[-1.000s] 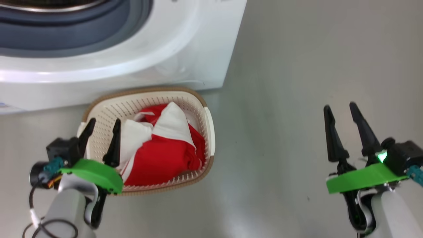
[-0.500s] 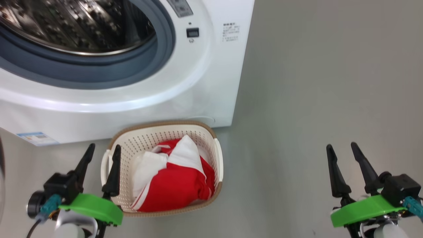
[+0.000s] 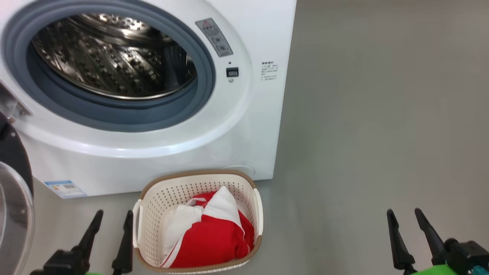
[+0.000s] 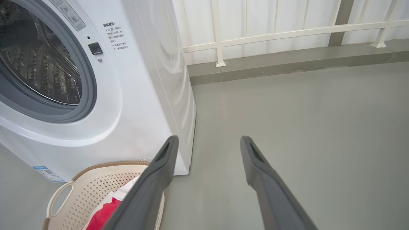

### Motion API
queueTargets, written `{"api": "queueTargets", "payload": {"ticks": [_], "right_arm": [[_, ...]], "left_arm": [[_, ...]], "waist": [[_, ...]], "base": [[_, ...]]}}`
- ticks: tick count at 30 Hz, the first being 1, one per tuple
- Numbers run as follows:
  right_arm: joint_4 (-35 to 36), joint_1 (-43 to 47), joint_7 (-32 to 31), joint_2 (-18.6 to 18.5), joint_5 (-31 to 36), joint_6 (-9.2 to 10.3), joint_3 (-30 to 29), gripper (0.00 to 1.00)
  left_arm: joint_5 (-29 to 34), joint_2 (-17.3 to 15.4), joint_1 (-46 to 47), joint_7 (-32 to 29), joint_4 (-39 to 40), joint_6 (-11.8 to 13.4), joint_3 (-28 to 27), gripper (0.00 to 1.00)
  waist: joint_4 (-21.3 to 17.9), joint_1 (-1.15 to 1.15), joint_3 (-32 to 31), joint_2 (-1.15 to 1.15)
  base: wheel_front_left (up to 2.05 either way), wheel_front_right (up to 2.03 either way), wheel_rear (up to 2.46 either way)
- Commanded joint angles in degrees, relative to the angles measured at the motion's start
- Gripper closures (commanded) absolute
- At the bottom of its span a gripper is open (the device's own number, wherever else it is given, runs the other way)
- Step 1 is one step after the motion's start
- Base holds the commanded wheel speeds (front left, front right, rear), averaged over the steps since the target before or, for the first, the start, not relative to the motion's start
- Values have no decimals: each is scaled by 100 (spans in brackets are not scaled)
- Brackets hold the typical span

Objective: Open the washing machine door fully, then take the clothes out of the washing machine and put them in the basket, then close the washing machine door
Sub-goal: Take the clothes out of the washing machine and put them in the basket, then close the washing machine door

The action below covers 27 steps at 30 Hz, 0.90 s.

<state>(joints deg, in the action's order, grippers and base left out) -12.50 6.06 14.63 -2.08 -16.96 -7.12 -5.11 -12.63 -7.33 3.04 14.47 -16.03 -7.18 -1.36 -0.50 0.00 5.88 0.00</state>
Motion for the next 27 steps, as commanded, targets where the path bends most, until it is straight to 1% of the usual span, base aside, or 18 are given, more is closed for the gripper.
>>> {"api": "queueTargets", "payload": {"ticks": [1, 7, 20, 27], "right_arm": [[160, -25, 37, -79, 45, -36, 78, 0], [248, 128, 37, -79, 3, -36, -39, 0], [278, 94, 37, -79, -18, -36, -65, 0], [284, 80, 37, -79, -47, -36, -62, 0]], "left_arm": [[36, -76, 12, 52, 200, -31, -232, 0], [16, -50, -277, 52, 418, -31, -337, 0], [104, 53, -283, 52, 531, -31, -396, 0], [63, 10, -228, 52, 494, -31, -383, 0]], "waist": [[5, 0, -114, 0], [-12, 0, -107, 0], [0, 0, -32, 0], [7, 0, 14, 0]], "base": [[0, 0, 0], [0, 0, 0], [-1, 1, 0], [-68, 68, 0]]}}
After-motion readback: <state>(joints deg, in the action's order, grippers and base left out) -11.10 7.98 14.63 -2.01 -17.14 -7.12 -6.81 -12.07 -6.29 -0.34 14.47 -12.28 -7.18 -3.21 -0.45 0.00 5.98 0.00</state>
